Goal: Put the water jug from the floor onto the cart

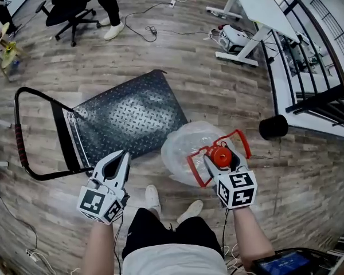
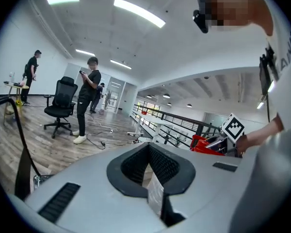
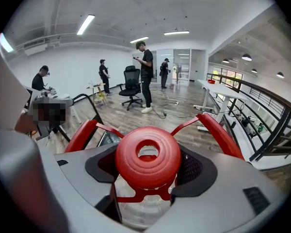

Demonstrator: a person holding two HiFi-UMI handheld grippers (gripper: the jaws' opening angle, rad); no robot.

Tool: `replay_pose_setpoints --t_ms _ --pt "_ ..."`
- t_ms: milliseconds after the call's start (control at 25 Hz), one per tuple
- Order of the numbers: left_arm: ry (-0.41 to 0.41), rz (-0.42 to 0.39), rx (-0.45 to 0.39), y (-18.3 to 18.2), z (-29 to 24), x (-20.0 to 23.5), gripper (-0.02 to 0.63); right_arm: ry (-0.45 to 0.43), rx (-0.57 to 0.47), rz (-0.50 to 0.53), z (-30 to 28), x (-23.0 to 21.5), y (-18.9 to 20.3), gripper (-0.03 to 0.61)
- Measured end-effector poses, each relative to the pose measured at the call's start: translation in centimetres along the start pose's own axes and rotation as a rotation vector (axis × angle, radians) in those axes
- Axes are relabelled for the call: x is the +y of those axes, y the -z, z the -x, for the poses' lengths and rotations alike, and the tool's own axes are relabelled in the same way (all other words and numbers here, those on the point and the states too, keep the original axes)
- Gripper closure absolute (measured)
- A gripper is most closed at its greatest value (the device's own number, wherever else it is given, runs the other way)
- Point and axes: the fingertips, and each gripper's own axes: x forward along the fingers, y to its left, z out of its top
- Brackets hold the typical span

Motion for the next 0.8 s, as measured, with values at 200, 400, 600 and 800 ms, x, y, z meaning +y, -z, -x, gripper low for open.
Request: replay_pose_setpoints --t_ms 200,400,600,800 --pt "-0.067 0.023 -0.029 -1.4 2.6 5.5 0.615 -0.059 -0.02 0.018 -3.8 4.7 -4.2 0.264" --pt "-0.134 0.042 -0.057 -1.8 5.0 9.2 0.615 -0.131 -0.038 0.045 -7.1 9.2 -7.6 0.264" --pt "-0.239 0.074 -0.088 -2.2 6.9 12.2 0.615 -0.228 -0.024 0.118 -10.9 12.8 -10.8 0.264" --pt "-0.345 0.108 -0.108 -1.8 8.3 14.6 0.615 -0.311 -0.01 0.211 -14.8 15.6 -12.5 0.264"
